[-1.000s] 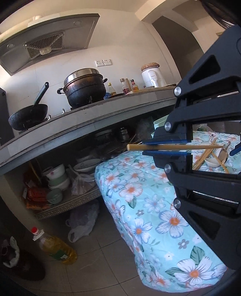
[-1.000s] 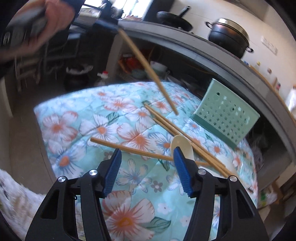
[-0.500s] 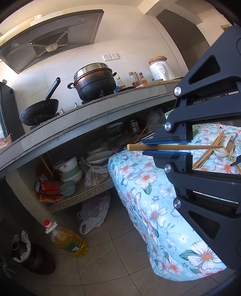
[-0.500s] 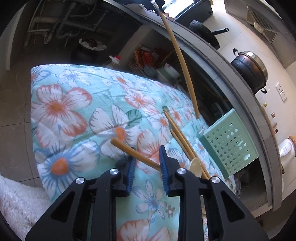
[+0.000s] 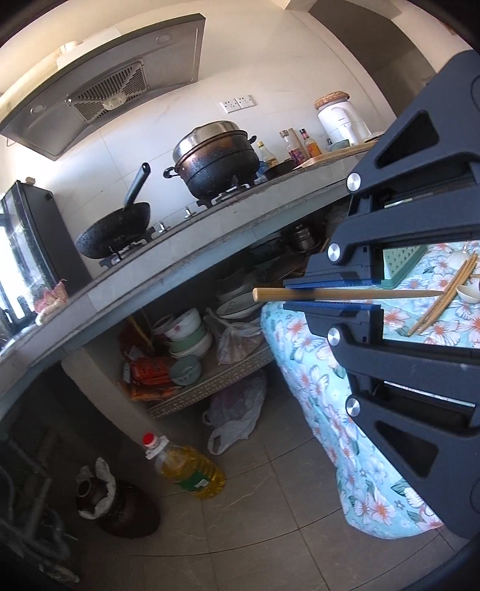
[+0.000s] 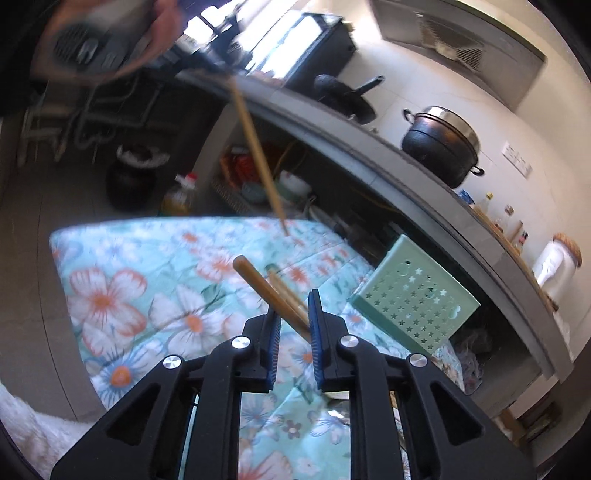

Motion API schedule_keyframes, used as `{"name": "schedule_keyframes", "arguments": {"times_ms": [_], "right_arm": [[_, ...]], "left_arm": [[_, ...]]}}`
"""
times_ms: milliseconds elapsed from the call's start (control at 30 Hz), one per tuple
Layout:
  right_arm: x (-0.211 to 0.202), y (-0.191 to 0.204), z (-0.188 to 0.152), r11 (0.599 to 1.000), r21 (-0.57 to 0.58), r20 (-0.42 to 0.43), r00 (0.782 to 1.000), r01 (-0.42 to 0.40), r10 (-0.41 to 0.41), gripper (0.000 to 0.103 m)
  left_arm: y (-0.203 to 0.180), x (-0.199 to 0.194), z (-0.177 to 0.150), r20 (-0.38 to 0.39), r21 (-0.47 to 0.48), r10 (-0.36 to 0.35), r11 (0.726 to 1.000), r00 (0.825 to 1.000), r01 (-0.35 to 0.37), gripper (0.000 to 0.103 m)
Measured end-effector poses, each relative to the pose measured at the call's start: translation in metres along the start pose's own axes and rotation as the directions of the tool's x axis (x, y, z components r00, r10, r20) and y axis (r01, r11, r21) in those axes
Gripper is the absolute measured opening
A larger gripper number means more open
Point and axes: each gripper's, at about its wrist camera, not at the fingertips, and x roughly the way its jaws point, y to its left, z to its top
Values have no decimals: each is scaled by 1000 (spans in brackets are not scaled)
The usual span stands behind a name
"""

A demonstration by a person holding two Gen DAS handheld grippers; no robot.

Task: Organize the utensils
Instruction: 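Grasp a wooden chopstick with the right tool while the left tool raises its chopstick, then carry both chopsticks over the green holder while the left tool drops its chopstick in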

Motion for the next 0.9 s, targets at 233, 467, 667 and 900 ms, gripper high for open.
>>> {"name": "schedule_keyframes", "arguments": {"times_ms": [233, 467, 667, 900], "right_arm": [[-20, -75, 17, 954, 290, 109, 993, -74, 44, 10], [-16, -139, 16, 852, 498, 166, 982, -164, 91, 6], [-13, -162, 6, 782, 591, 186, 977, -196, 104, 6], [-15, -179, -2, 727, 644, 217, 968, -239, 126, 6]], "left_arm": [[-24, 3, -7, 21, 47, 7, 999, 1000, -8, 5], [-44, 11, -19, 7, 89, 4, 996, 1000, -5, 5], [-52, 13, -26, 2, 112, 11, 994, 1000, -11, 5], [-57, 13, -30, 4, 131, 18, 991, 1000, -18, 5]]}}
